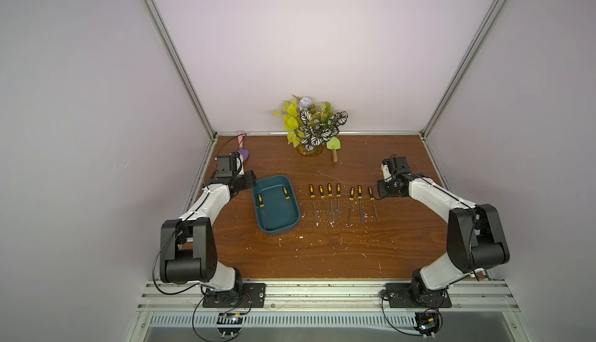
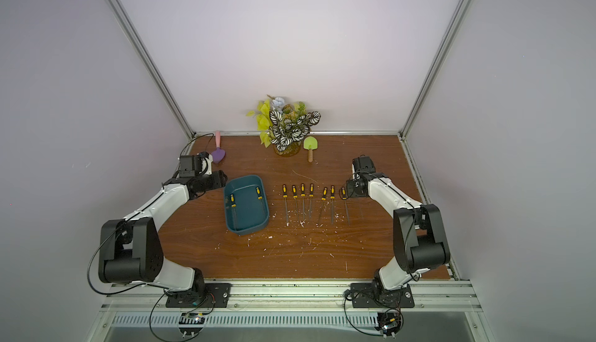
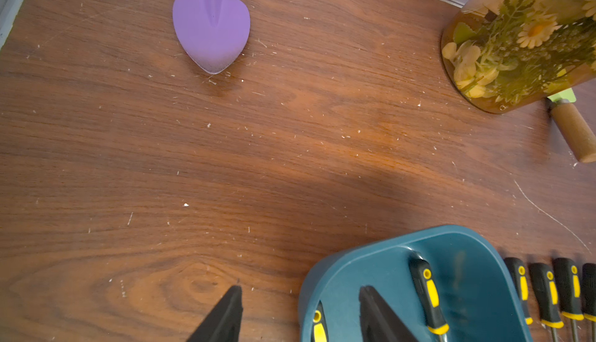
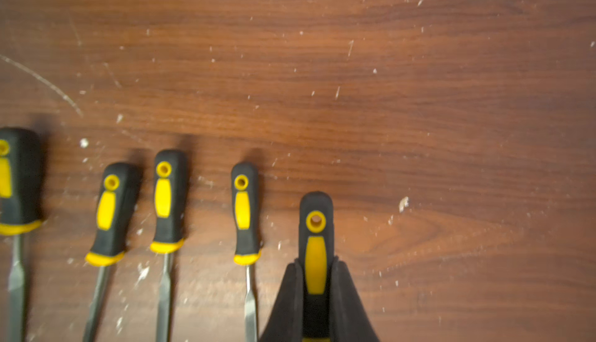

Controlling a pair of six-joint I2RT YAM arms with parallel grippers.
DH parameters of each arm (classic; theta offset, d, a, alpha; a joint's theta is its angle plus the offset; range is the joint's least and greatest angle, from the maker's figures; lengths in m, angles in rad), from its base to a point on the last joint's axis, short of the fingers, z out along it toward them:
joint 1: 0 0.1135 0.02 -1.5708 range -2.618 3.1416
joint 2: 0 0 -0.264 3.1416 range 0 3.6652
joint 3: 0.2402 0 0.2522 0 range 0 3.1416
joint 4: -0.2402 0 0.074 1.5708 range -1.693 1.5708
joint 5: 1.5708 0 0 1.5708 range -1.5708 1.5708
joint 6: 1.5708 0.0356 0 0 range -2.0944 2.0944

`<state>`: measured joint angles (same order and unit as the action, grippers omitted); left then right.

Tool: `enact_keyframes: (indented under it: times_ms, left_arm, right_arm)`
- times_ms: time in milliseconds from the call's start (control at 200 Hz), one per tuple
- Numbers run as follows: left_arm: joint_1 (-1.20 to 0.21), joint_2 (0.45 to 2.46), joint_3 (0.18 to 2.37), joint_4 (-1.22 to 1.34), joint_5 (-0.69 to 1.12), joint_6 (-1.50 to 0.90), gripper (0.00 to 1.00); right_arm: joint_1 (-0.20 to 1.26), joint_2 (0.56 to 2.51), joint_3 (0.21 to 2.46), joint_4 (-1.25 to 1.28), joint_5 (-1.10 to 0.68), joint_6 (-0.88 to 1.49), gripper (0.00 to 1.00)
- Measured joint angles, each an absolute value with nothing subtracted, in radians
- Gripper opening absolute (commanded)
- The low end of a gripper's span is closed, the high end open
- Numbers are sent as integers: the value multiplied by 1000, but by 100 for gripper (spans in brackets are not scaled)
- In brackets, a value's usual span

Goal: Take the file tool out of the storage box
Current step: Place the file tool at the center of the board.

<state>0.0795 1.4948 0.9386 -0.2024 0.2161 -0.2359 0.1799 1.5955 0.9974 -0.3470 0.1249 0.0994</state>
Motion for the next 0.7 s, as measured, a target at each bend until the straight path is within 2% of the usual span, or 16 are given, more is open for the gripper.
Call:
enact_keyframes:
  times_ms: [390, 626, 701]
  left_arm:
    - [80, 1500, 939, -207, 212, -233, 61]
    - [80, 1500, 939, -208, 201, -232, 61]
    - [80, 1500, 939, -208, 200, -232, 61]
  right_arm:
    - [174, 1679, 958, -194, 118, 101, 0]
    - [174, 1713, 958, -175, 99, 101, 9]
    - [174, 1713, 958, -170, 99, 101, 17]
